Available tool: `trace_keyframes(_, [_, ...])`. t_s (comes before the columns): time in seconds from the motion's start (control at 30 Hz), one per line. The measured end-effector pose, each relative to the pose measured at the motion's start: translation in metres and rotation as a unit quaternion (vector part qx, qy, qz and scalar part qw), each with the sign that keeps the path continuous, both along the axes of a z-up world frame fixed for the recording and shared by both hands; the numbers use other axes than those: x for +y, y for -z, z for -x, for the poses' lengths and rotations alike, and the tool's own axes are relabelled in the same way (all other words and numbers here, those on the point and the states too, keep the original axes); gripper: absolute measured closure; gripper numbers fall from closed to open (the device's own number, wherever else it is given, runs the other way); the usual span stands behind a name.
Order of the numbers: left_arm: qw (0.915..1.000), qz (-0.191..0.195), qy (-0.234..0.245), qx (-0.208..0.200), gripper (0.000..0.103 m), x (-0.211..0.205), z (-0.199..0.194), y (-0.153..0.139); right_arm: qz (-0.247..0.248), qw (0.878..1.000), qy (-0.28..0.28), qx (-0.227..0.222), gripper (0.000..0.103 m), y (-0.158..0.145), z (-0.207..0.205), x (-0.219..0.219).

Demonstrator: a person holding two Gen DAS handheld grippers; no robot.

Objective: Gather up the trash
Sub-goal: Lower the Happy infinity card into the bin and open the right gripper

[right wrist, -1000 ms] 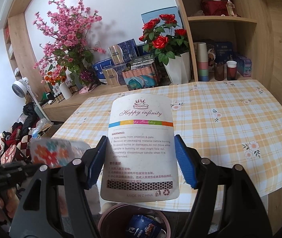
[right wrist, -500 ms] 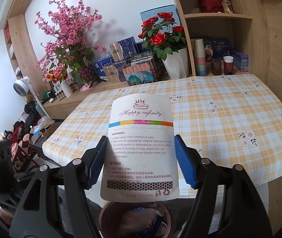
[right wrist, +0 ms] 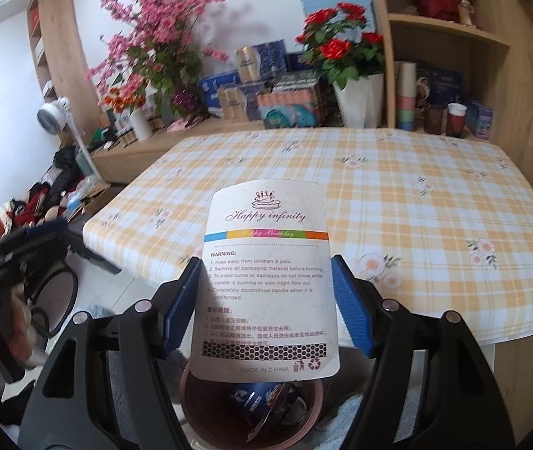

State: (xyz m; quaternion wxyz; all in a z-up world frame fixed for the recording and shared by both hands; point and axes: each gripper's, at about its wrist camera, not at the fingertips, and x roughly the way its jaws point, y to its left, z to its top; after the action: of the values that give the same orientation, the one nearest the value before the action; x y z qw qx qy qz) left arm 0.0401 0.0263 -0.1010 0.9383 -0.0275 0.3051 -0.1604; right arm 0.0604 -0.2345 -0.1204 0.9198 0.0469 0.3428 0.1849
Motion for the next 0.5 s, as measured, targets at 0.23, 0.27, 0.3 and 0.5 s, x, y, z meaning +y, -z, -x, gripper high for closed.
trace_keyframes(0.23, [0.9994,-0.012,-0.031,-0.009,0.006,0.011,0.005,0.000,0.007,0.999,-0.026,0.038,0.034,0.020,0.006,0.019])
trace_keyframes(0.27, [0.9993,-0.014,-0.034,-0.009,0.006,0.013,0.005,0.001,0.005,0.999,-0.030,0.045,0.034,0.024,0.006,0.022])
trace_keyframes(0.3, [0.9992,-0.015,-0.036,-0.009,0.006,0.013,0.006,0.001,0.004,0.998,-0.032,0.049,0.033,0.026,0.005,0.024])
trace_keyframes(0.5, [0.9993,-0.009,-0.035,0.002,0.006,0.015,0.005,0.003,-0.009,0.995,-0.052,0.082,0.016,0.043,0.003,0.039])
